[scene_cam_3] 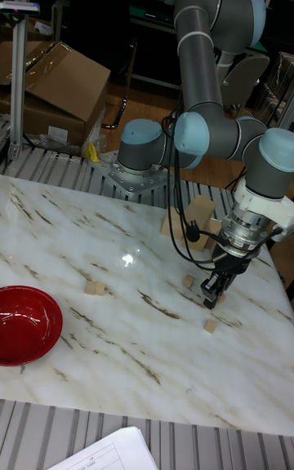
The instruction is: Stack the blocks into a pyramid shape
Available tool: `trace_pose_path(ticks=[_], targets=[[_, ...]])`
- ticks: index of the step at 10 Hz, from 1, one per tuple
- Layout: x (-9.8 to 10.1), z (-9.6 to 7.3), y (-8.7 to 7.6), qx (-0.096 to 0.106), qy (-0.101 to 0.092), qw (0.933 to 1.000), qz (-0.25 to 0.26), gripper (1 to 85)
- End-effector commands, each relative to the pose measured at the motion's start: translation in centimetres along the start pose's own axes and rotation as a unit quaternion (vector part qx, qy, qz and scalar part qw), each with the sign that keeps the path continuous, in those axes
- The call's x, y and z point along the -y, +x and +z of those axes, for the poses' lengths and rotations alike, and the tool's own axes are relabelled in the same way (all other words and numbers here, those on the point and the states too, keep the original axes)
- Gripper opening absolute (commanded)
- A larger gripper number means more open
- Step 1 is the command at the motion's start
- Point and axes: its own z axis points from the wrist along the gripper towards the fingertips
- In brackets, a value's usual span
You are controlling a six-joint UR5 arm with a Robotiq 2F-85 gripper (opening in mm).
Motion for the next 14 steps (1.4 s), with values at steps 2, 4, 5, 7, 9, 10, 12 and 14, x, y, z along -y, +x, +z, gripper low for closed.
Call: trace_pose_path(ticks=[2, 4, 5, 7, 9, 10, 12, 14], targets=[[0.0, 0.1, -0.3, 0.003, -0.004, 0.9999, -0.011, 1.0], [0.0, 0.1, -0.3, 0.003, -0.003, 0.9999, -0.010, 1.0], [0.1, 0.1, -0.3, 0.005, -0.002, 1.0000, -0.004, 1.0], [0.5, 0.1, 0.2, -0.005, 0.007, 1.0000, 0.003, 1.0], [0.4, 0.1, -0.3, 0.004, 0.005, 0.9999, 0.012, 1.0], [0.3, 0.0, -1.0, 0.019, 0.003, 0.9996, 0.022, 1.0], [1.1, 0.0, -1.4, 0.027, 0.019, 0.9992, 0.023, 1.0], [1.0, 0.0, -1.6, 0.029, 0.015, 0.9993, 0.019, 1.0]])
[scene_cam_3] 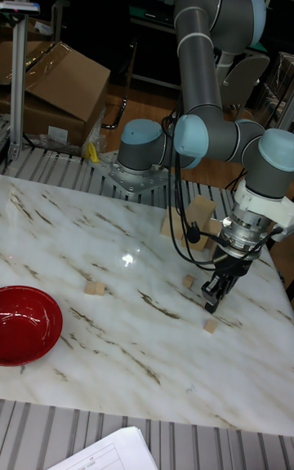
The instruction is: Stack the blocks into a pyramid shape
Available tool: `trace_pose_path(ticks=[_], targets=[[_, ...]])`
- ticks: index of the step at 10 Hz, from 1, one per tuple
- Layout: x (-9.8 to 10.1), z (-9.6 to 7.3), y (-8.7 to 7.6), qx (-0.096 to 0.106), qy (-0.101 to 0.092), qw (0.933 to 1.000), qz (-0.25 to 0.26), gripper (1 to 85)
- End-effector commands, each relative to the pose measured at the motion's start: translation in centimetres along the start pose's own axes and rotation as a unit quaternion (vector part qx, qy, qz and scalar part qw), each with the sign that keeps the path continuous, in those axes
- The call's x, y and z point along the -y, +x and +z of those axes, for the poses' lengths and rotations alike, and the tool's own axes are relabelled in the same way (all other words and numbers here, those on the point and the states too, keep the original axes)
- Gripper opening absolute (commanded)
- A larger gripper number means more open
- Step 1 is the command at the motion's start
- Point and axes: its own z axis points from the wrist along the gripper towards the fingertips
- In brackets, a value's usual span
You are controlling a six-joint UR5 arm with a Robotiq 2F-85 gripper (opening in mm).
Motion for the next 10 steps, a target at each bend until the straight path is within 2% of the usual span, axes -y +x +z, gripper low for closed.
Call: trace_pose_path(ticks=[1, 5, 7, 10], targets=[[-0.1, -0.1, -0.3, 0.006, -0.005, 0.9999, 0.007, 1.0], [-0.5, -0.3, 0.3, -0.009, -0.019, 0.9997, 0.010, 1.0], [0.4, -0.2, -0.1, -0.011, -0.029, 0.9995, 0.005, 1.0], [0.8, 0.4, -0.8, -0.015, -0.033, 0.9993, -0.007, 1.0]])
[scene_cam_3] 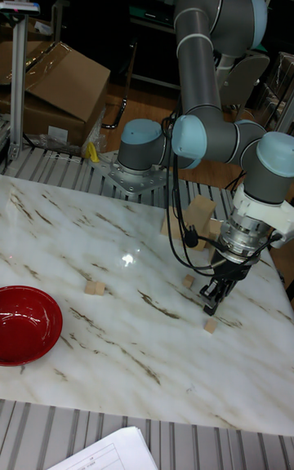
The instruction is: Stack the blocks into a pyramid shape
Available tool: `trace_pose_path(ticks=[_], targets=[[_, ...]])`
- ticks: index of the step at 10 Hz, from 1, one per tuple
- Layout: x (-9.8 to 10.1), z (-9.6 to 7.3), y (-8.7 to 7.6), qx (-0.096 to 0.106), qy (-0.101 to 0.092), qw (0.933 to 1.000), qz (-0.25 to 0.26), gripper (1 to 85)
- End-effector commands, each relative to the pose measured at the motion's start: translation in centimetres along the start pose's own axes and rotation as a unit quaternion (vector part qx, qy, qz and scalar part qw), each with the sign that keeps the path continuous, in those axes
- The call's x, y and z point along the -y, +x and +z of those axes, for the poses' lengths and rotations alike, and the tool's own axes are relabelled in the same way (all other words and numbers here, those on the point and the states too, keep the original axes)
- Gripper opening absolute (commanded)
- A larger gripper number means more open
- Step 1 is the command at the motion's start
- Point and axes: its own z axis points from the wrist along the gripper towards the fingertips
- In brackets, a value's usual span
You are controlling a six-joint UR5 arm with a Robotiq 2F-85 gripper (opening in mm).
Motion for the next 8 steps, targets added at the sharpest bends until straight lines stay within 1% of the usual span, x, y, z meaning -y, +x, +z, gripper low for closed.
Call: trace_pose_path(ticks=[1, 3, 5, 6, 7, 8], targets=[[0.3, 0.3, -0.9, -0.005, -0.008, 0.9999, -0.010, 1.0], [0.1, -0.3, -0.7, -0.001, -0.008, 0.9998, -0.016, 1.0], [0.0, -1.4, 0.3, 0.000, -0.010, 0.9999, -0.012, 1.0], [0.4, -2.0, 0.6, 0.005, -0.003, 0.9998, -0.017, 1.0], [0.5, -2.3, 0.6, 0.009, -0.004, 0.9998, -0.015, 1.0], [0.8, -2.3, 0.8, 0.009, -0.005, 0.9997, -0.021, 1.0]])
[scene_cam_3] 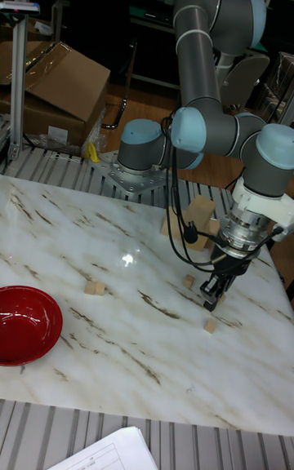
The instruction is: Stack the blocks into a pyramid shape
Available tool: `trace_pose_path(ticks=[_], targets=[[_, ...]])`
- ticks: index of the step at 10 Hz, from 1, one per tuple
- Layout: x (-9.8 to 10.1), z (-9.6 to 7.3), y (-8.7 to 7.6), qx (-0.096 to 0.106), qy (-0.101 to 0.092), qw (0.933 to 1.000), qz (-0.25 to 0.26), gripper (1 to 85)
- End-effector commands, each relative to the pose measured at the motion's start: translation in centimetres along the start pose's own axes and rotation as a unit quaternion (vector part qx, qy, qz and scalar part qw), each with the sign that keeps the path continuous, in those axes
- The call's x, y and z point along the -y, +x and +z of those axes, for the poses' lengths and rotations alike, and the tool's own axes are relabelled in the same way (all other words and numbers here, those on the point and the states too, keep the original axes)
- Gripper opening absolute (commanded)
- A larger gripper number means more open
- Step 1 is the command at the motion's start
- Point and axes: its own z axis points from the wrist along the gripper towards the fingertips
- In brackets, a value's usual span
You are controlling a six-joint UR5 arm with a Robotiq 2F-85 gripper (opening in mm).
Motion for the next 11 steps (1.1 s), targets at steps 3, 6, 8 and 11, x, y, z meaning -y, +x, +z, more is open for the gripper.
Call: trace_pose_path(ticks=[3, 6, 8, 11], targets=[[0.66, -1.33, 0.92, 0.006, 0.010, 0.9999, 0.001, 1.0], [0.78, -0.98, 0.41, 0.008, 0.012, 0.9999, 0.000, 1.0], [1.12, -0.73, 0.23, 0.007, 0.013, 0.9999, -0.002, 1.0], [1.24, -0.73, 0.42, 0.003, 0.015, 0.9996, 0.024, 1.0]])
